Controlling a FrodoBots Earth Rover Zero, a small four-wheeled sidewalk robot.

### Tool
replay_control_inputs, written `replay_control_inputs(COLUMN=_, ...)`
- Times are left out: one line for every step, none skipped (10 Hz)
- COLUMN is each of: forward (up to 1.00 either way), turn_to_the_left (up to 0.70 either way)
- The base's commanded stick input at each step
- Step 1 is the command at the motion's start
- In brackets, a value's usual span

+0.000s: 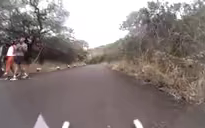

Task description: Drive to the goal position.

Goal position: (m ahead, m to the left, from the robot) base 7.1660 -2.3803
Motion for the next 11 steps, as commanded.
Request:
replay_control_inputs(forward=0.5, turn_to_the_left=0.0)
replay_control_inputs(forward=0.5, turn_to_the_left=0.0)
replay_control_inputs(forward=0.5, turn_to_the_left=0.0)
replay_control_inputs(forward=0.5, turn_to_the_left=0.0)
replay_control_inputs(forward=0.5, turn_to_the_left=0.0)
replay_control_inputs(forward=0.5, turn_to_the_left=0.0)
replay_control_inputs(forward=0.5, turn_to_the_left=0.0)
replay_control_inputs(forward=0.5, turn_to_the_left=0.0)
replay_control_inputs(forward=0.5, turn_to_the_left=0.0)
replay_control_inputs(forward=0.5, turn_to_the_left=0.0)
replay_control_inputs(forward=0.5, turn_to_the_left=0.0)
